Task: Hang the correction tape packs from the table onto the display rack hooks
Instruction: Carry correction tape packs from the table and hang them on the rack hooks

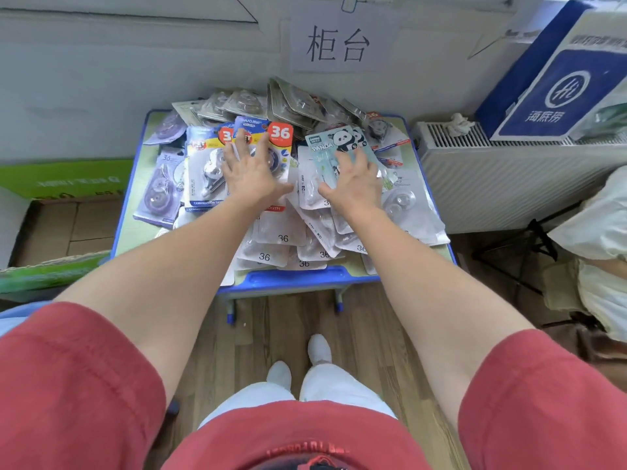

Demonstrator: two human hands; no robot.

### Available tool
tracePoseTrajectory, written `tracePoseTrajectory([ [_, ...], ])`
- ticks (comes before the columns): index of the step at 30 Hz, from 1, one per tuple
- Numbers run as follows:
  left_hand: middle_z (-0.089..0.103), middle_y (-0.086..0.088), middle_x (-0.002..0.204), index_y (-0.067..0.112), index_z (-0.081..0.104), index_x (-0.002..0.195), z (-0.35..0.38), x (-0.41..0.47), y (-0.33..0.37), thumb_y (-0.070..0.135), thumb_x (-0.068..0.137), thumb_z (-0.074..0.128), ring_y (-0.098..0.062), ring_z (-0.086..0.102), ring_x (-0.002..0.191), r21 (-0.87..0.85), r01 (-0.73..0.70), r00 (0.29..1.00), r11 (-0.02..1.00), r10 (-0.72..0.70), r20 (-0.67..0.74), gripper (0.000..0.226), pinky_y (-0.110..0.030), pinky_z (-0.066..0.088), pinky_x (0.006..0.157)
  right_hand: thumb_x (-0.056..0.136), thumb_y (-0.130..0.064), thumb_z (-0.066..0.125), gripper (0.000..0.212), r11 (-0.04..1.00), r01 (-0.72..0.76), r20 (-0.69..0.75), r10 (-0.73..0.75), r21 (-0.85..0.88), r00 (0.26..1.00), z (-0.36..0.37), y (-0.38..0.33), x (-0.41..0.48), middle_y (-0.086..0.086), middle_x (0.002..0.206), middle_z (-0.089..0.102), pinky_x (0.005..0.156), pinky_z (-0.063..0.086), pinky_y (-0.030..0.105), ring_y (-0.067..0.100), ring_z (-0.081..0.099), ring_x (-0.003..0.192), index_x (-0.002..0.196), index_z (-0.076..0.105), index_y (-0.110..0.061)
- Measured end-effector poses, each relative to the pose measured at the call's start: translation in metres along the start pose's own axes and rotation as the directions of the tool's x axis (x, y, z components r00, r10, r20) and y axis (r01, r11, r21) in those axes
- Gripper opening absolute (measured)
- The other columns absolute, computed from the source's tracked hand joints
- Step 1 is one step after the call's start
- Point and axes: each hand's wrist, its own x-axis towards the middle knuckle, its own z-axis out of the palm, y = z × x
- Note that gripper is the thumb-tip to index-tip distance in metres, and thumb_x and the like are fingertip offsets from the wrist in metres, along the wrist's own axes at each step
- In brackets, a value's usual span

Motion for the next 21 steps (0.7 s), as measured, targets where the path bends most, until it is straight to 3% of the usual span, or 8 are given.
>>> tracePoseTrajectory([
  [10, 0.000, -0.010, 0.159, 0.024, 0.018, 0.151, 0.014, -0.096, -0.001, 0.046, 0.079, 0.071, -0.035, 0.001, 0.145, 0.037, -0.016, 0.998, 0.999, 0.018, -0.068, 0.092, -0.046, 0.010, 0.117, 0.092, -0.043, 0.054, 0.064, 0.999, -0.001, -0.031, 0.002, 0.042, 1.000, 0.011, 0.035, -0.098, 0.012, 0.152, 0.024, 0.106, 0.031, 0.043, 0.033, 0.030, 0.134, 0.147, 0.031, -0.020],
  [16, -0.003, -0.010, 0.160, 0.023, 0.014, 0.151, 0.048, -0.197, 0.001, 0.046, 0.081, 0.069, -0.035, -0.002, 0.146, 0.077, -0.023, 0.998, 0.997, 0.028, -0.056, 0.092, -0.046, 0.005, 0.118, 0.090, -0.042, 0.055, 0.062, 1.000, 0.024, -0.021, -0.024, 0.005, 1.000, 0.024, 0.078, -0.199, 0.010, 0.151, 0.026, 0.101, 0.034, 0.040, 0.033, 0.035, 0.128, 0.144, 0.033, -0.021],
  [21, 0.002, -0.009, 0.159, 0.021, 0.018, 0.150, 0.080, -0.294, 0.007, 0.044, 0.080, 0.070, -0.035, 0.002, 0.145, 0.102, -0.049, 0.998, 0.994, 0.052, -0.025, 0.090, -0.046, 0.011, 0.115, 0.090, -0.041, 0.055, 0.059, 1.000, -0.018, 0.000, 0.018, 0.003, 1.000, 0.026, 0.120, -0.294, 0.009, 0.147, 0.030, 0.098, 0.036, 0.040, 0.032, 0.037, 0.125, 0.141, 0.037, -0.019],
])
